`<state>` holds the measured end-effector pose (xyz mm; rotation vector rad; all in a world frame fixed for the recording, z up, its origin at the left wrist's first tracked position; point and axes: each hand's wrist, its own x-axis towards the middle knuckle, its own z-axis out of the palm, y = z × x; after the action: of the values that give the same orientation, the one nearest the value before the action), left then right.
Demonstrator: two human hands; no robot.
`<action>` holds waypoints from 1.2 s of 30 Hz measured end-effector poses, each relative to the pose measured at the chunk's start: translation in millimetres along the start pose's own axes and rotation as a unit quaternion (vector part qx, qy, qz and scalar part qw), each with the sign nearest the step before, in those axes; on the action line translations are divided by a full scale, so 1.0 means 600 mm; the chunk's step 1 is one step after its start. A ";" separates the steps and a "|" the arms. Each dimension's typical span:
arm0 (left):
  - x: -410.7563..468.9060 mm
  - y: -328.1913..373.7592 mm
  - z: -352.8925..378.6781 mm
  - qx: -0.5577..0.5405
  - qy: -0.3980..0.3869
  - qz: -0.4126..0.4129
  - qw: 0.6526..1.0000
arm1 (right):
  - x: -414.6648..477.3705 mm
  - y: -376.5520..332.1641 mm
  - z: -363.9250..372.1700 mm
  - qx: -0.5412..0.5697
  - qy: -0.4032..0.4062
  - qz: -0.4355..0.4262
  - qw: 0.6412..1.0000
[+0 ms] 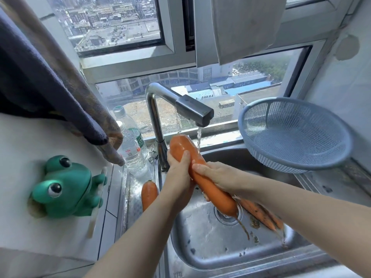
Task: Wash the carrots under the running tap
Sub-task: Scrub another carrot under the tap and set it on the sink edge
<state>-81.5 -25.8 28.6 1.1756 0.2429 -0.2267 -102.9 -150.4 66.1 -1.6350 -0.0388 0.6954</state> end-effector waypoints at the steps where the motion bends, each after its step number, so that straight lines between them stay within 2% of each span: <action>1: 0.003 0.000 0.002 0.000 0.018 -0.008 1.000 | -0.001 0.002 0.000 0.023 -0.027 0.000 0.999; 4: 0.009 0.004 0.005 -0.012 0.028 -0.031 0.999 | -0.009 0.005 -0.013 0.112 -0.105 0.014 0.988; 7: 0.005 0.011 0.012 -0.046 0.017 -0.040 0.998 | -0.016 0.003 -0.030 0.141 -0.147 0.026 0.979; 10: 0.006 0.013 0.019 -0.037 0.023 -0.031 0.999 | -0.016 -0.001 -0.025 0.168 -0.100 0.031 0.980; 14: 0.015 0.013 0.032 0.025 0.069 0.017 0.997 | 0.003 -0.002 0.002 0.085 0.061 0.015 0.994; 16: 0.017 0.013 0.034 0.043 0.079 0.036 0.995 | 0.011 -0.002 0.005 0.077 0.094 0.014 0.992; 18: 0.018 0.016 0.026 0.034 0.085 0.039 0.995 | 0.011 -0.005 0.004 0.075 0.069 0.014 0.995; 22: 0.022 0.025 0.009 0.021 0.085 0.030 0.996 | 0.004 -0.006 0.001 0.082 -0.048 -0.016 0.995; 24: 0.019 0.026 0.009 0.035 0.084 0.032 0.995 | -0.002 -0.004 0.000 0.078 -0.064 -0.031 0.994; 29: 0.011 0.027 0.018 0.068 0.107 0.048 0.991 | 0.008 0.008 0.009 -0.059 0.061 -0.054 0.995; 34: 0.015 0.024 0.024 0.011 0.119 0.031 0.992 | 0.020 0.009 0.003 0.052 0.115 -0.018 0.992; 36: 0.018 0.023 0.022 -0.022 0.116 0.010 0.993 | 0.018 0.011 -0.003 0.096 0.103 -0.001 0.990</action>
<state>-66.1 -33.6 42.2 1.1600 0.4370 -0.0661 -95.5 -148.8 55.6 -1.5136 0.1713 0.5084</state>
